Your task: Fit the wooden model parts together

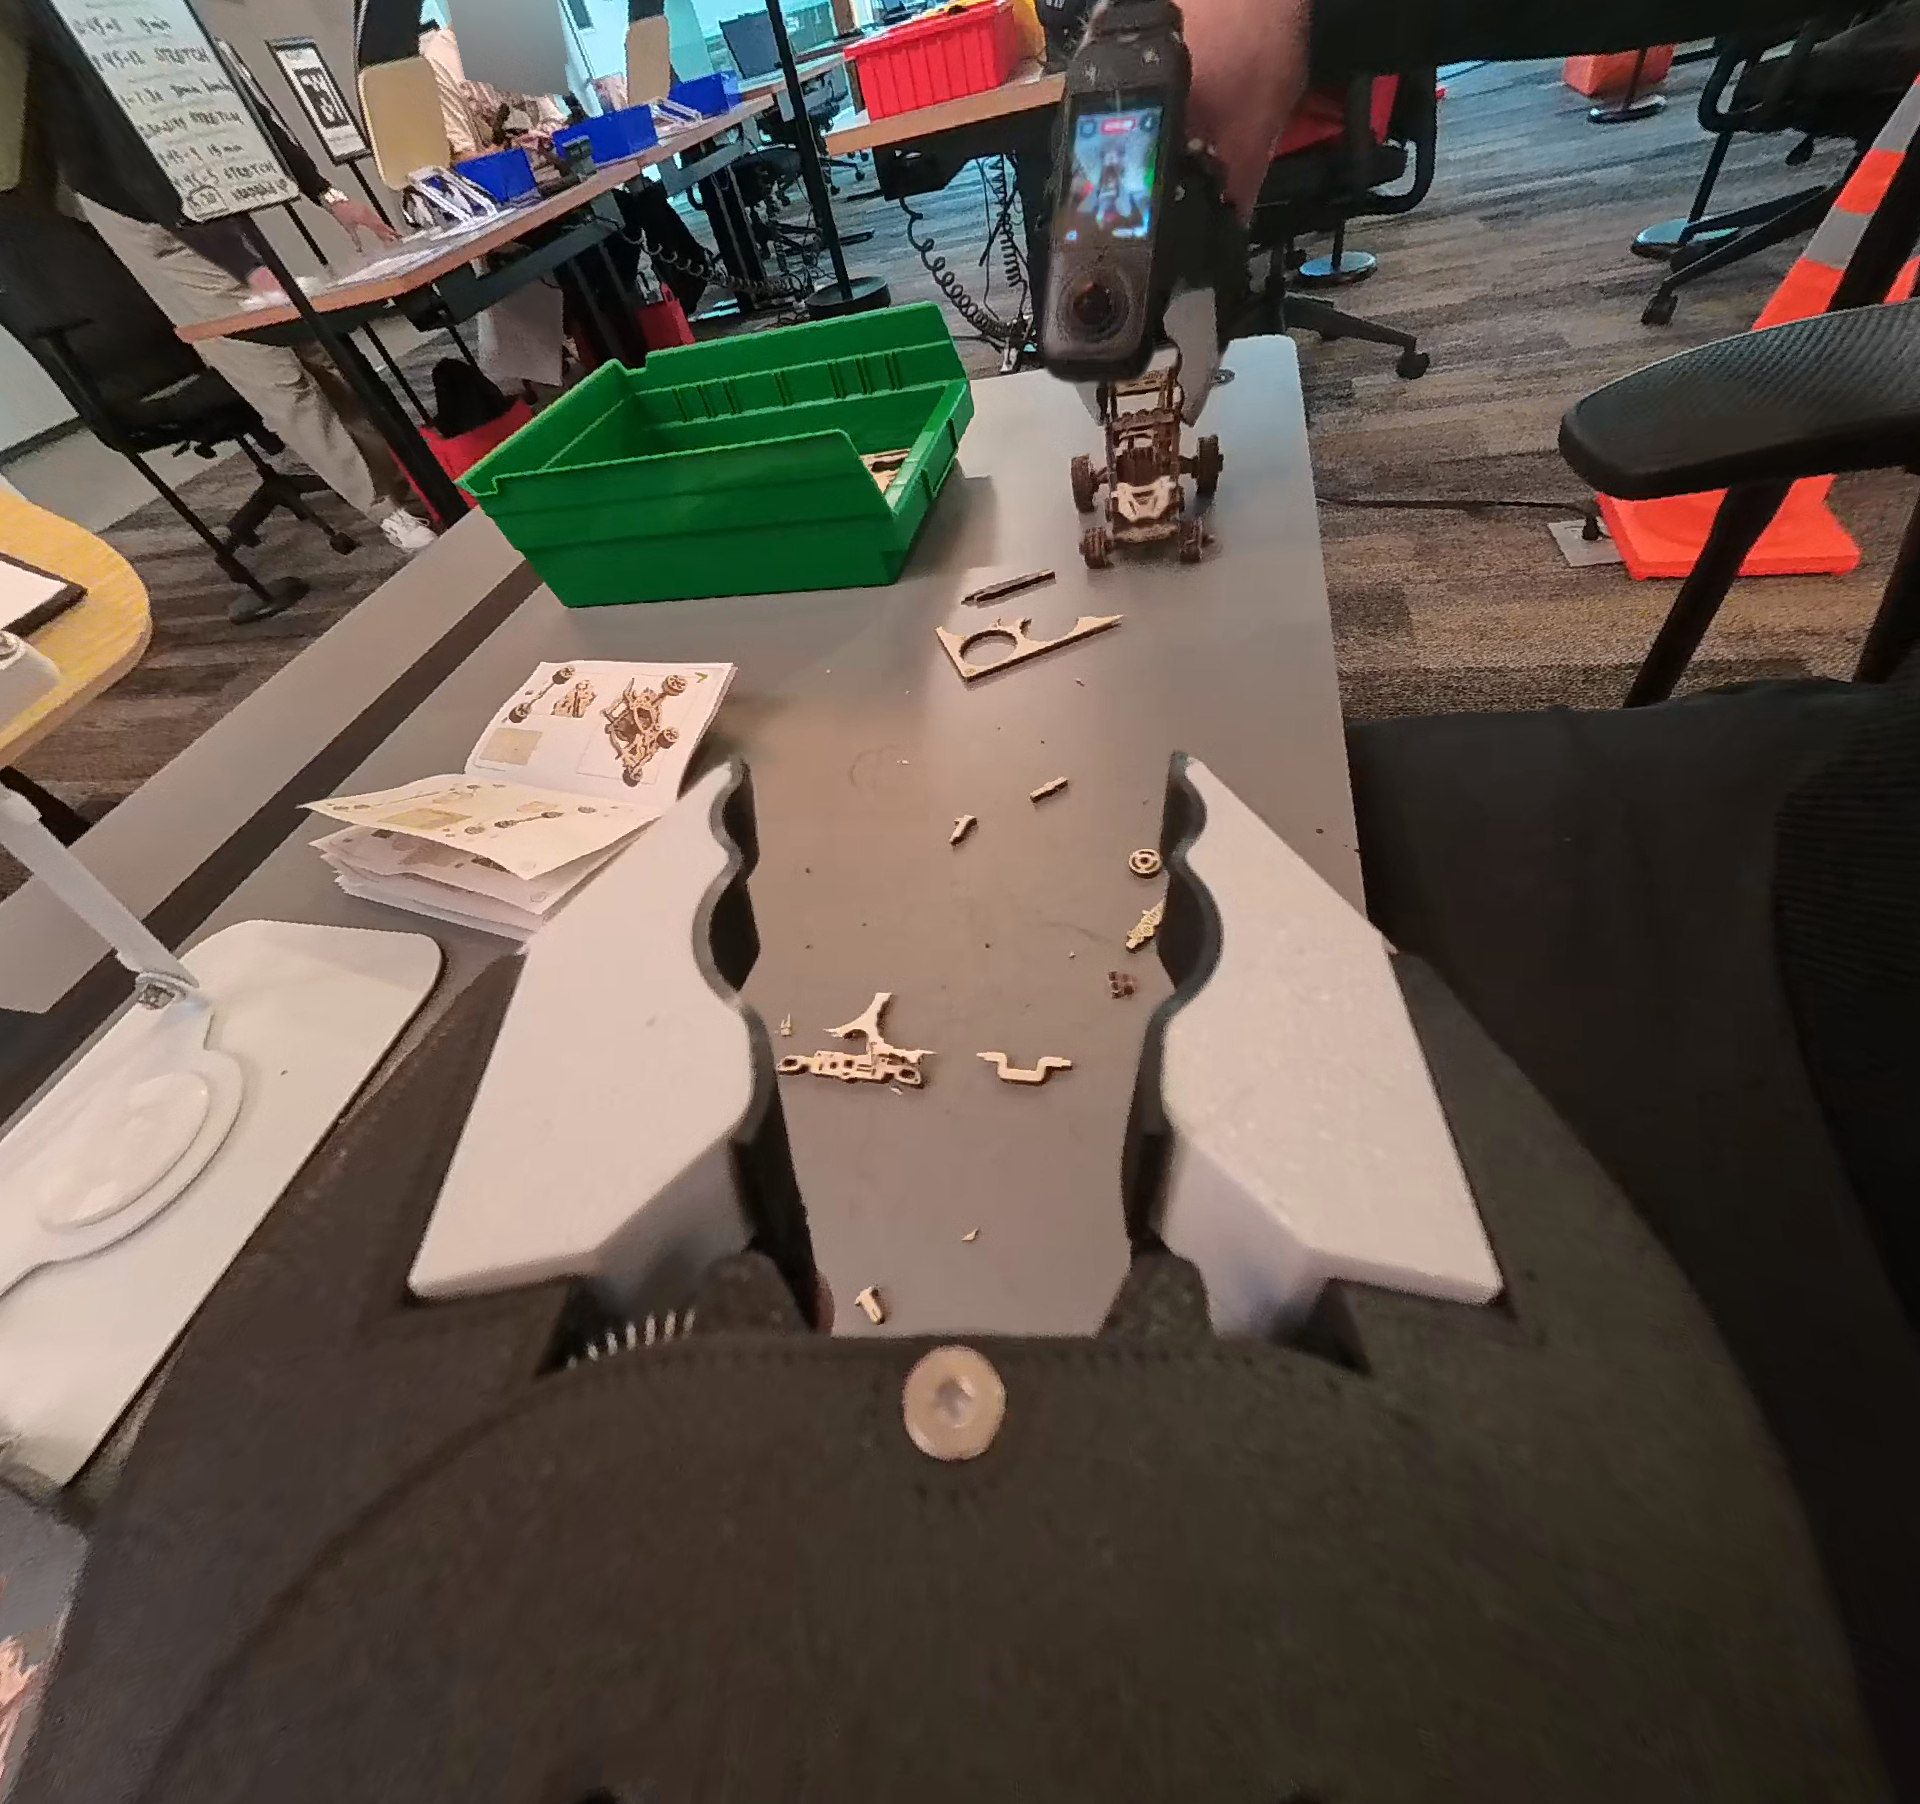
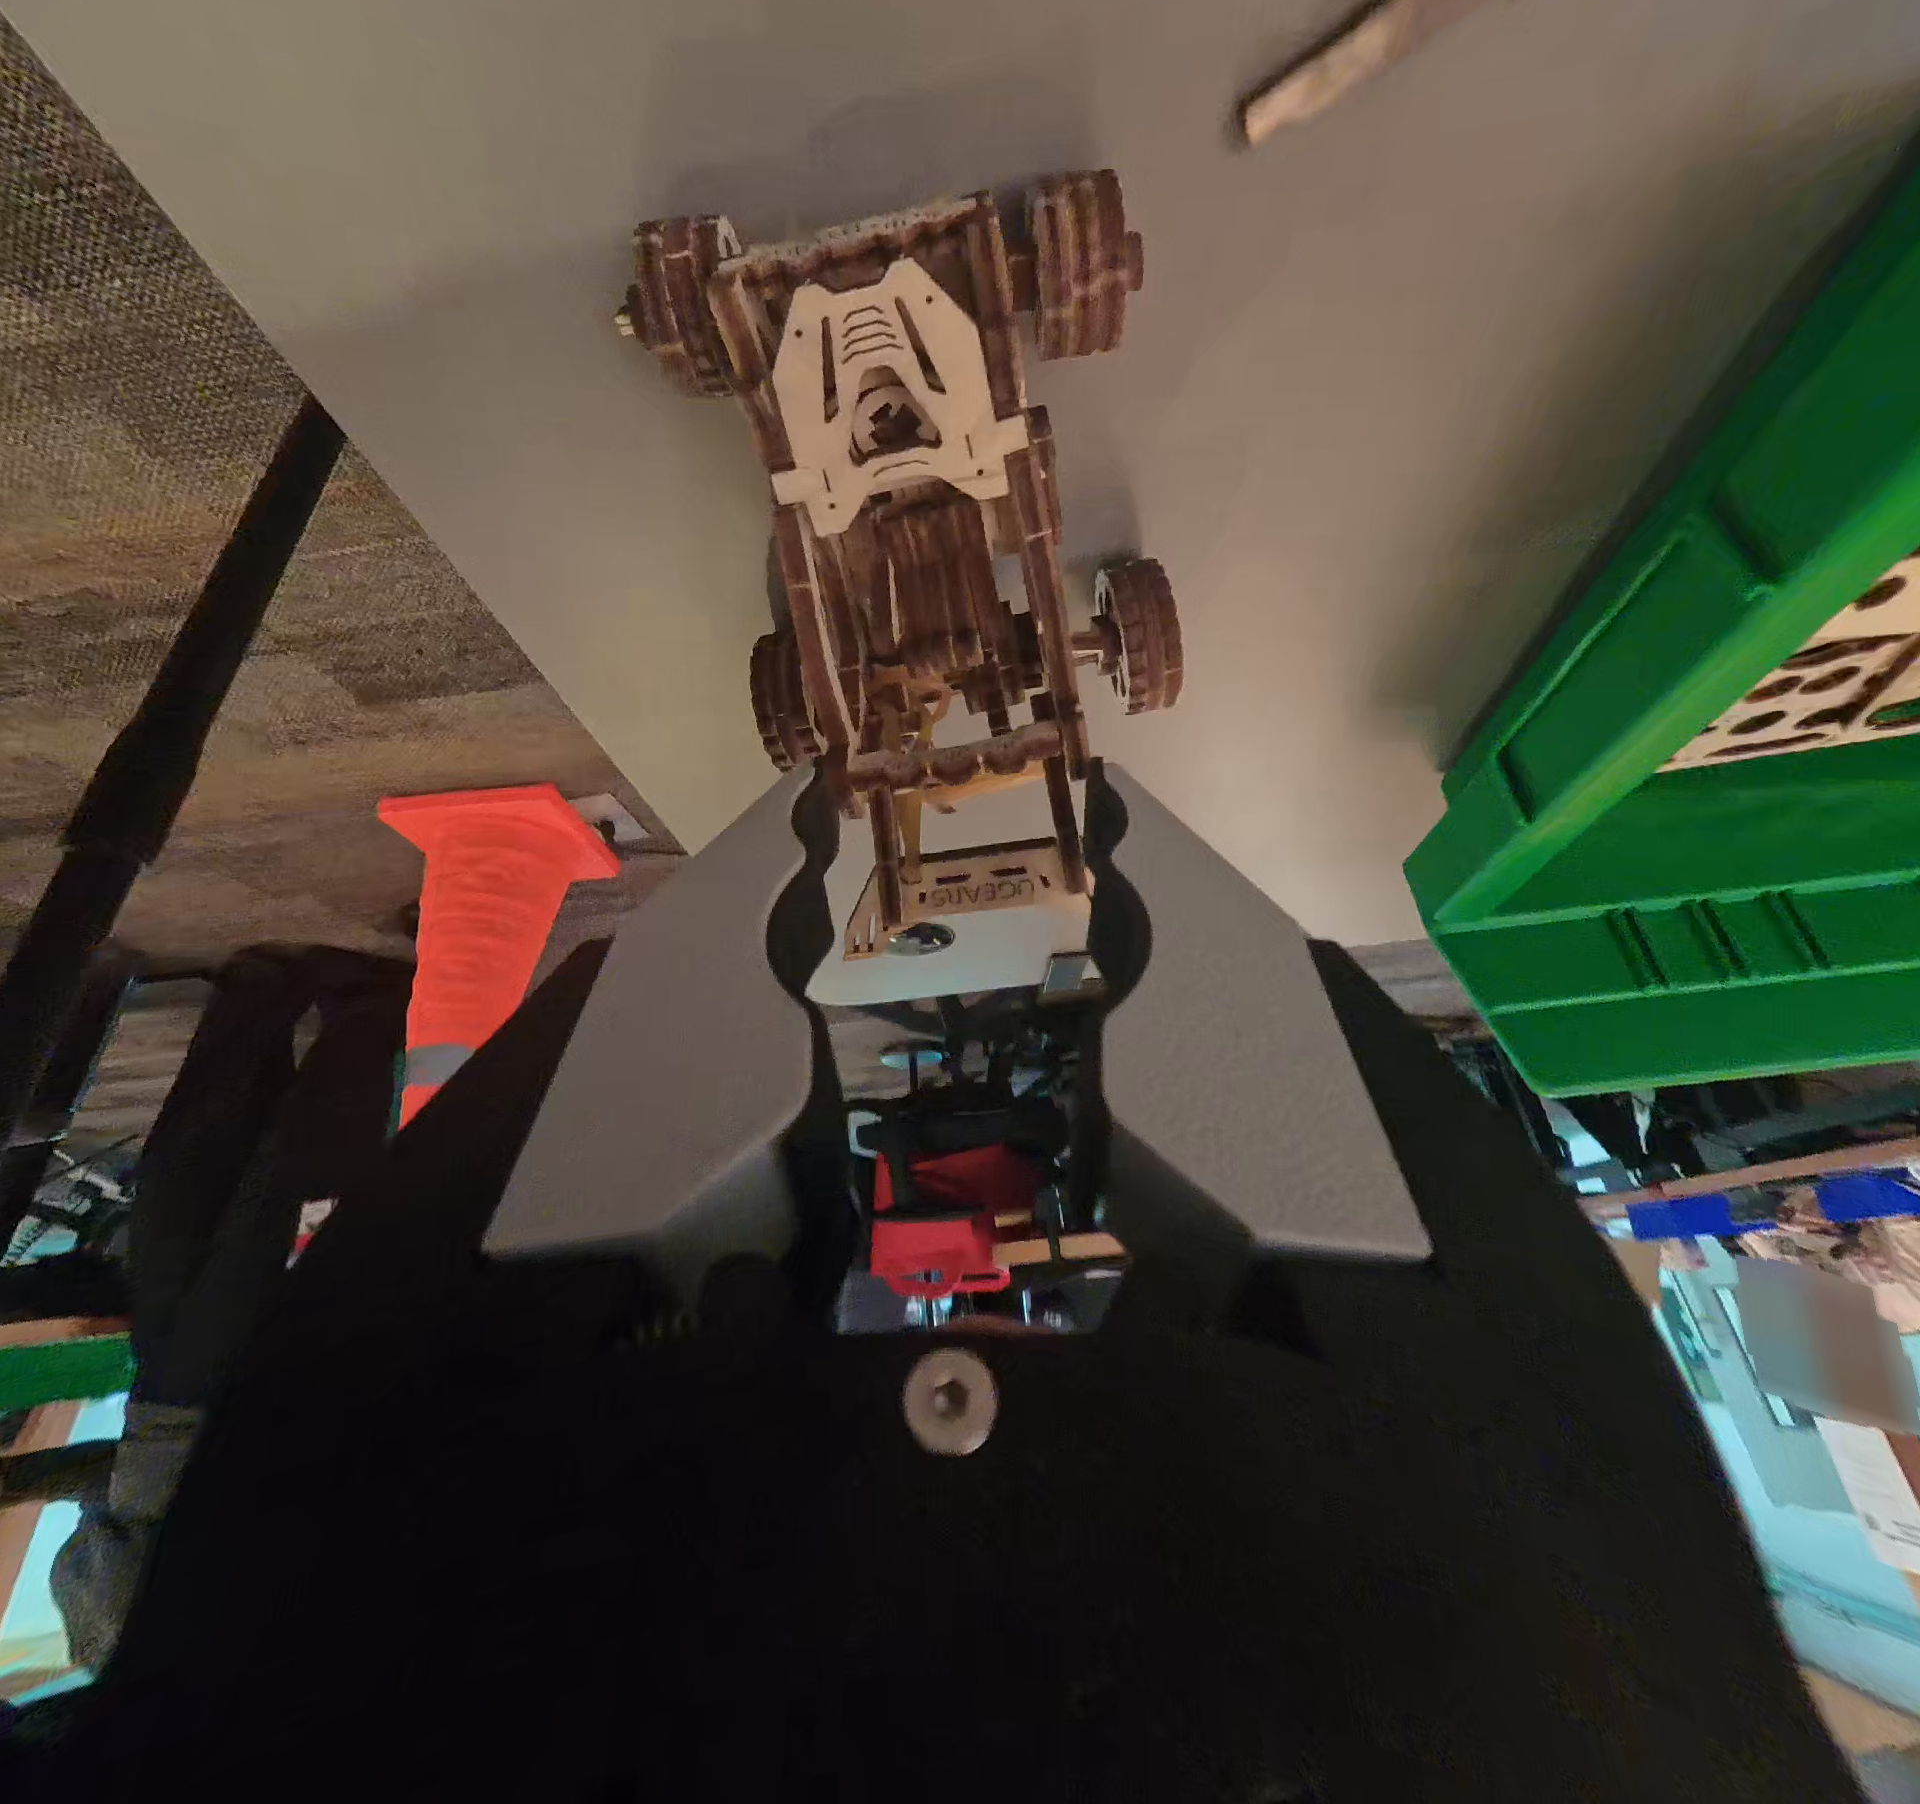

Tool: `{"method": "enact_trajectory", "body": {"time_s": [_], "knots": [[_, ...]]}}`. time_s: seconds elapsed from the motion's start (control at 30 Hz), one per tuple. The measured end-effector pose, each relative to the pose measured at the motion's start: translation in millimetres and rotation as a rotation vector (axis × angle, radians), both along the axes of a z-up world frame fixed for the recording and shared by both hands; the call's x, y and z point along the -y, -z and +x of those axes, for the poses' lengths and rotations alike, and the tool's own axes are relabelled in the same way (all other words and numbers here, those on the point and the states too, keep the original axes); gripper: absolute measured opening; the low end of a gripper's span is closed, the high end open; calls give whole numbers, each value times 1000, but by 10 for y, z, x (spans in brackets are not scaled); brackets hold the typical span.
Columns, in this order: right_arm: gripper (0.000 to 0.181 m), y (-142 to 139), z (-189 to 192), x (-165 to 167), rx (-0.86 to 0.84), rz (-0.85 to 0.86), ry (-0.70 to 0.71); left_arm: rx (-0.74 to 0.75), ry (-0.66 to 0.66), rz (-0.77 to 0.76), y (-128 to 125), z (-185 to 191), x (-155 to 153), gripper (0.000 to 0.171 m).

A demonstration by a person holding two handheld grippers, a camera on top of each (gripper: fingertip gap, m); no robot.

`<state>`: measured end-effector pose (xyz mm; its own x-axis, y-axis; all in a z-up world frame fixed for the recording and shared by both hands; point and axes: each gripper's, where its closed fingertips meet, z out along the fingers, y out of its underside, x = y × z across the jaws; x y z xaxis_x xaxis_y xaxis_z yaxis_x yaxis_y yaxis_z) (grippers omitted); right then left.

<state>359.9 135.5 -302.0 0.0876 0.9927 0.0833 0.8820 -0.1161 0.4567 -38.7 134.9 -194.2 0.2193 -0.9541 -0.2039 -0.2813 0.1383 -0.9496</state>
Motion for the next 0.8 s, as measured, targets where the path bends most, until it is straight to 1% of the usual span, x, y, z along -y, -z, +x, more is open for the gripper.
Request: {"method": "enact_trajectory", "body": {"time_s": [0.07, 0.2, 0.3, 0.47, 0.6, 0.73, 0.8], "knots": [[45, -6, -101, 21, 39, 0, -17, 0, 6, -1, 7, 15, 14, 76], [45, -3, -353, 56, 28, -2, -42, -6, 16, 2, 25, 45, 38, 76], [45, -4, -334, 51, 34, -3, -39, -11, 20, 9, 28, 46, 55, 76], [45, -10, 27, 46, 51, -9, -7, 0, 12, -6, 12, 8, 44, 76], [46, -19, 435, 34, 93, -17, 54, 8, 9, -22, 21, 6, 18, 76], [47, 12, 465, 27, 35, -14, 78, -10, 17, -25, 76, 46, 29, 76], [48, 48, 396, 45, -5, -18, 81, -15, 20, -23, 87, 63, 37, 76]]}}
